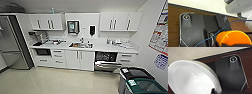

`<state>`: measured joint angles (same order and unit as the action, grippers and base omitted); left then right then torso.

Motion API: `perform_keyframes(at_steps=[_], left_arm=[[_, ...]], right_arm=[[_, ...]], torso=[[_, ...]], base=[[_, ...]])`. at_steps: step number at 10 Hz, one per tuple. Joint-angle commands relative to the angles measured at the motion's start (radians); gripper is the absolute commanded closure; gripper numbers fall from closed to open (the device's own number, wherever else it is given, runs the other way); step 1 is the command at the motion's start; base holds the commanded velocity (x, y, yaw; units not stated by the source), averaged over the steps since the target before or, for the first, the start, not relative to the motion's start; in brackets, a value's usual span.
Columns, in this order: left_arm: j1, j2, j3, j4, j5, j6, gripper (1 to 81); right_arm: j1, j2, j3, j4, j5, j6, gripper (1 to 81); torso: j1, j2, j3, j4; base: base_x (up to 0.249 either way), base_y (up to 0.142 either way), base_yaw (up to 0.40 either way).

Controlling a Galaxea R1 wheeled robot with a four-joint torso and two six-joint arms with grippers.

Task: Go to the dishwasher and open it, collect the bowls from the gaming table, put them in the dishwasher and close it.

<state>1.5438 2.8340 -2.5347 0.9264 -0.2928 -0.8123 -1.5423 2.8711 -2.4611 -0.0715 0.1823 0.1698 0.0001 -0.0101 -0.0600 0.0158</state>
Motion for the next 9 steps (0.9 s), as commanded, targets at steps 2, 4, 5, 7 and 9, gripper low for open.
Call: perform_keyframes(at_steps=[2,4,5,7,9], left_arm=[[-0.038,-0.014,0.002,-0.001,0.017,-0.001,81.1],[-0.037,-0.016,0.002,-0.001,0.017,-0.001,81.1],[-0.037,-0.016,0.002,-0.001,0.017,-0.001,81.1],[-0.037,-0.016,0.002,-0.001,0.017,-0.001,81.1],[-0.037,-0.017,0.002,-0.001,0.017,-0.001,81.1]], right_arm=[[0.041,0.006,0.015,-0.022,-0.053,-0.006,81.1],[0.041,0.007,0.015,-0.024,-0.053,-0.006,81.1],[0.041,0.009,0.015,-0.025,-0.053,-0.006,81.1],[0.041,0.007,0.011,-0.027,-0.053,-0.006,81.1],[0.041,0.009,0.010,-0.025,-0.053,-0.006,81.1]], torso=[[0.000,0.000,0.000,0.000],[0.000,0.000,0.000,0.000],[0.000,0.000,0.000,0.000],[0.000,0.000,0.000,0.000],[0.000,0.000,0.000,0.000]], base=[[0.115,0.000,0.000],[0.112,0.000,0.000],[0.111,0.000,0.000],[0.112,0.000,0.000],[0.112,0.000,0.000]])
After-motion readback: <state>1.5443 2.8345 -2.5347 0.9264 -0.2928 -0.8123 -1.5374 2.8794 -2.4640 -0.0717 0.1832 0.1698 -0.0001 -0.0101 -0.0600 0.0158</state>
